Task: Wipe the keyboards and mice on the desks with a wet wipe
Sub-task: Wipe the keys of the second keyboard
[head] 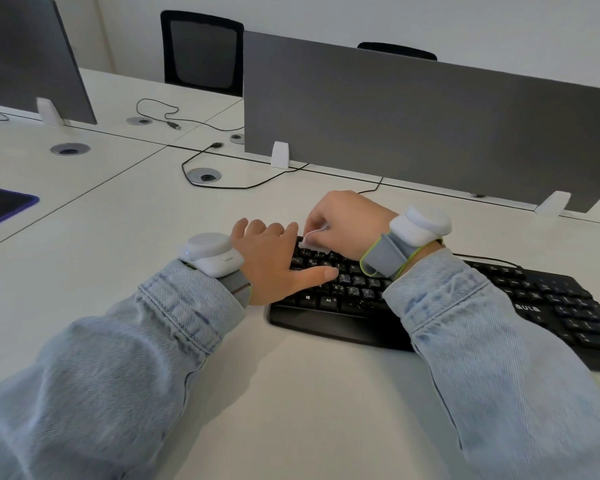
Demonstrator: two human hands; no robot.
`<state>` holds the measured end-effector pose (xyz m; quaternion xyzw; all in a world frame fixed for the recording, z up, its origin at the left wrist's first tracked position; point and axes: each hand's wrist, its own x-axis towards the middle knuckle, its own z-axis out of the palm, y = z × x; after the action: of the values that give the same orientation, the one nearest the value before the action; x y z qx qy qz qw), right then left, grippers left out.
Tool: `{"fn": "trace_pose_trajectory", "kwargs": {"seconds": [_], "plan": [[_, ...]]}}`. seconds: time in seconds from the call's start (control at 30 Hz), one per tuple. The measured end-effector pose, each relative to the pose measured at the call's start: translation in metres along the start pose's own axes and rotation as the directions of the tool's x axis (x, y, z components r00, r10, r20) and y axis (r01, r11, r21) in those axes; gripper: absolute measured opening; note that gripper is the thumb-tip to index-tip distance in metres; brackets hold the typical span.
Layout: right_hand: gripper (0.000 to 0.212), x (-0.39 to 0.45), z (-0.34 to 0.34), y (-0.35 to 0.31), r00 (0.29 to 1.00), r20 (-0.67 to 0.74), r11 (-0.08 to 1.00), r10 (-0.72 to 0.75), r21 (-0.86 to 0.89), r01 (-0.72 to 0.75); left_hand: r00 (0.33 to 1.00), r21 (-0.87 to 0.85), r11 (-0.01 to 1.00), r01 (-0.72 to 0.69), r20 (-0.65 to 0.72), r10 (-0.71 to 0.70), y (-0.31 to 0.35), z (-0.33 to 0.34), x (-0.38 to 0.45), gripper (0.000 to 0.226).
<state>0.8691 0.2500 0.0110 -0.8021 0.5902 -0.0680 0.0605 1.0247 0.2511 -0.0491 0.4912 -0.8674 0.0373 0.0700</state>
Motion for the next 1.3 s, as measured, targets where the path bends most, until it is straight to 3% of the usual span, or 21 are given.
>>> {"fn": "trace_pose_trajectory", "kwargs": {"seconds": [0.13,0.37,0.67,0.83,0.97,1.13,1.3], "plan": [[0.017,-0.002,-0.001,-0.001,1.000,-0.004,1.000,0.006,-0.027,-0.006,1.000,-0.012,1.000,-0.026,-0.009,0.026,-0.001,0.004,0.002,0.084],[0.018,-0.023,-0.012,0.020,0.994,0.038,0.994,0.098,-0.061,-0.095,1.000,0.005,1.000,-0.021,-0.015,0.021,-0.001,0.006,0.001,0.124],[0.018,-0.044,-0.035,0.055,0.935,0.123,0.928,0.333,-0.218,-0.301,0.999,-0.002,1.000,-0.026,0.022,0.026,-0.002,0.005,0.001,0.119],[0.013,-0.037,-0.030,0.047,0.967,-0.142,0.976,0.211,-0.030,-0.217,1.000,0.008,1.000,-0.021,0.003,0.021,0.001,0.005,0.000,0.112],[0.011,-0.025,-0.007,0.045,0.986,-0.079,0.988,0.145,0.068,-0.140,0.999,-0.017,0.999,-0.033,0.026,0.033,0.000,0.005,0.002,0.100],[0.014,-0.023,-0.006,0.066,0.972,-0.122,0.977,0.200,-0.043,-0.207,0.999,-0.019,1.000,-0.020,0.042,0.021,0.001,0.003,0.001,0.119],[0.010,-0.018,0.002,0.047,0.987,-0.123,0.995,0.101,0.034,-0.098,0.999,-0.022,0.999,-0.023,0.039,0.024,0.000,0.005,0.002,0.116]]}}
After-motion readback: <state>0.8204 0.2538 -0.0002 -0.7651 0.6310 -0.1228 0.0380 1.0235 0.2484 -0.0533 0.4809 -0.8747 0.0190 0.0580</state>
